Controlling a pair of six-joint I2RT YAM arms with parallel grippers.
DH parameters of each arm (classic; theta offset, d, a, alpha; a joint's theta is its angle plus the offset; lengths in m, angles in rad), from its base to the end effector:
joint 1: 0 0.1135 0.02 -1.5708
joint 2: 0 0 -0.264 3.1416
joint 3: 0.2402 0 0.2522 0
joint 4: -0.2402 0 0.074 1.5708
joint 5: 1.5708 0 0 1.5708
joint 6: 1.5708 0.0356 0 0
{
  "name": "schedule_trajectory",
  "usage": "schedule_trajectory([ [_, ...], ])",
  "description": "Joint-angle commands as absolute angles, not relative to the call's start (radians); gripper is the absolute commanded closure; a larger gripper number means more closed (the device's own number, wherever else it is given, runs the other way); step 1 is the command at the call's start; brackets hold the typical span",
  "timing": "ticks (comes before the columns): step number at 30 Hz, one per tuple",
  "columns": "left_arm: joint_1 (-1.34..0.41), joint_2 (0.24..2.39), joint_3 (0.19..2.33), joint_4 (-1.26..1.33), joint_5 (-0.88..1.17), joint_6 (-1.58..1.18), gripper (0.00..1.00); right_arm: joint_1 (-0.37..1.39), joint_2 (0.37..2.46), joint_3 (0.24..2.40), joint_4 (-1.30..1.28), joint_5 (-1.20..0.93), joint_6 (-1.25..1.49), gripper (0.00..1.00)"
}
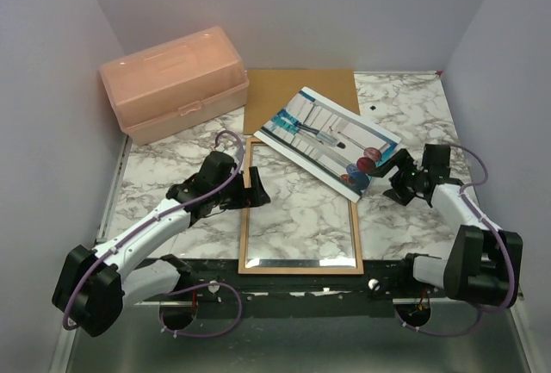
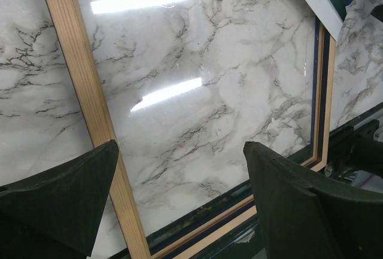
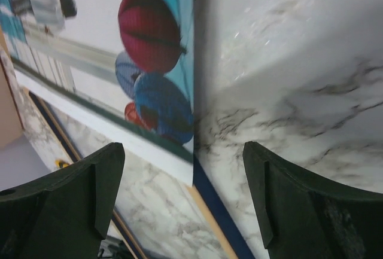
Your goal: Put the photo into the frame
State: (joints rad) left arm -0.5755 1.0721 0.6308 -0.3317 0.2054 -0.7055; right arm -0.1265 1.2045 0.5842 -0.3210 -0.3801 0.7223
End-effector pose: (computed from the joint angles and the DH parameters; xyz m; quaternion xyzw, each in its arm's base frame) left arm 0.1796 -0.1252 0.2190 -0.0198 0.9173 -0.3066 0.2533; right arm 0.2226 -0.0150 0.1799 0.3312 0.8750 0.2609 0.2379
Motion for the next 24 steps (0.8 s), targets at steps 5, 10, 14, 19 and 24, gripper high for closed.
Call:
schedule_trajectory([
  [5,-0.572,1.022,0.646,-0.292,0.311,-0.735,0.11,-0.282,1.405,0.573,-0.057,-0.58,0.699,0.16],
  [10,-0.572,0.97,0.669,-0.294,0.338,-0.747,0.1,-0.29,1.57,0.573,0.139,-0.679,0.767,0.22],
  [14,-0.571,0.937,0.689,-0.316,0.334,-0.744,0.1,-0.29,1.683,0.581,0.251,-0.693,0.806,0.27],
  [19,-0.57,0.895,0.705,-0.309,0.364,-0.752,0.1,-0.29,1.822,0.593,0.418,-0.737,0.86,0.33],
  [24,-0.569,0.87,0.725,-0.305,0.387,-0.748,0.11,-0.29,1.903,0.594,0.58,-0.799,0.939,0.5],
])
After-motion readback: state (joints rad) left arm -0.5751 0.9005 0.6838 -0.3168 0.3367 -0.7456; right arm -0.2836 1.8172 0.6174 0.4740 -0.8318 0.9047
